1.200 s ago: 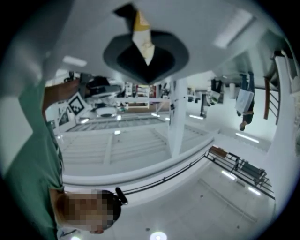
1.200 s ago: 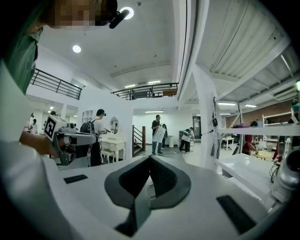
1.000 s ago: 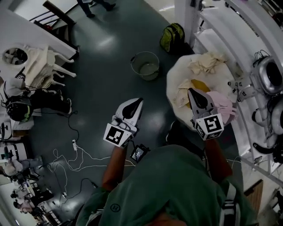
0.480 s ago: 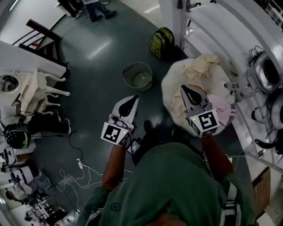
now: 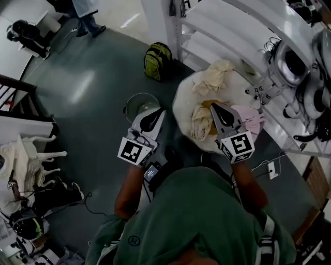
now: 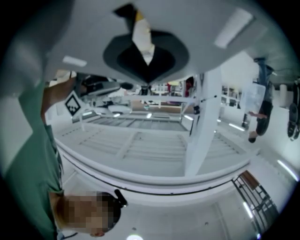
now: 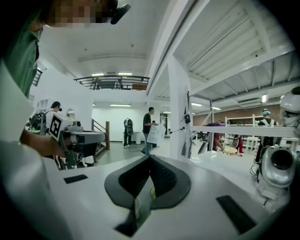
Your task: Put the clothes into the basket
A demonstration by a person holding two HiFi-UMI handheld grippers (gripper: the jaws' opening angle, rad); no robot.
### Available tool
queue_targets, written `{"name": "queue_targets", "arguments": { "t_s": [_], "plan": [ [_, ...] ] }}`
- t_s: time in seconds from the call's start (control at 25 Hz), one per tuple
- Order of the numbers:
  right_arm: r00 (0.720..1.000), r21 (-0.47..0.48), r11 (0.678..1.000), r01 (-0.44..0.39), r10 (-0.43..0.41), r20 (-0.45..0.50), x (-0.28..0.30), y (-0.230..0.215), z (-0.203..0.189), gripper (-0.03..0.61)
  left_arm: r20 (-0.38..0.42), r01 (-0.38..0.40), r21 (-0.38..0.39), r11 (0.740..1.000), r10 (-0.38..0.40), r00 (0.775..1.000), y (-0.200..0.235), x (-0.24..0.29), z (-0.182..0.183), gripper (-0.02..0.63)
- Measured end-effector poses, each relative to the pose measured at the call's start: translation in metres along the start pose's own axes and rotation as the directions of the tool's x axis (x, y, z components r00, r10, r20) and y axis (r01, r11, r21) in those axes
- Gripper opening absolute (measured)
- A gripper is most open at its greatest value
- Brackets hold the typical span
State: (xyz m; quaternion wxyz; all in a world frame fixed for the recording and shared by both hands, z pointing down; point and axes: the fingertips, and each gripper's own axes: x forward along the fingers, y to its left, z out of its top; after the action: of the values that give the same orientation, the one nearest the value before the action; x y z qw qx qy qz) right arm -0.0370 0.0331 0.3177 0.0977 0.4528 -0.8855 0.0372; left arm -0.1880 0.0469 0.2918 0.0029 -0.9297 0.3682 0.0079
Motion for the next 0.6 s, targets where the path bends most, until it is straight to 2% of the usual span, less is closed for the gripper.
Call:
{"name": "queue_targets", "arguments": {
  "t_s": [0.12,0.24,0.4,0.6],
  "plan": [
    [0.996,0.013,0.996,0.093,-0.093,-0.005,0.007,0.002,0.007,0.005,0.029,0.095,-0.042,0.995,-0.094,0.995,0.016,0.014,-0.004,0.005],
    [0.987,0.027,0.987,0.159,-0.158,-0.014,0.003,0.0,0.007,0.005,0.036,0.19,-0.04,0.981,-0.189,0.981,0.017,0.032,-0.011,0.005],
    [0.969,0.034,0.969,0.245,-0.243,-0.039,-0.022,-0.018,-0.001,0.005,0.0,0.267,-0.067,0.961,-0.267,0.964,0.006,0.063,-0.031,0.005],
    [0.946,0.066,0.944,0.324,-0.324,-0.02,-0.058,-0.058,-0.007,0.006,-0.033,0.344,-0.06,0.937,-0.346,0.938,-0.025,0.109,-0.028,0.005]
  ]
}}
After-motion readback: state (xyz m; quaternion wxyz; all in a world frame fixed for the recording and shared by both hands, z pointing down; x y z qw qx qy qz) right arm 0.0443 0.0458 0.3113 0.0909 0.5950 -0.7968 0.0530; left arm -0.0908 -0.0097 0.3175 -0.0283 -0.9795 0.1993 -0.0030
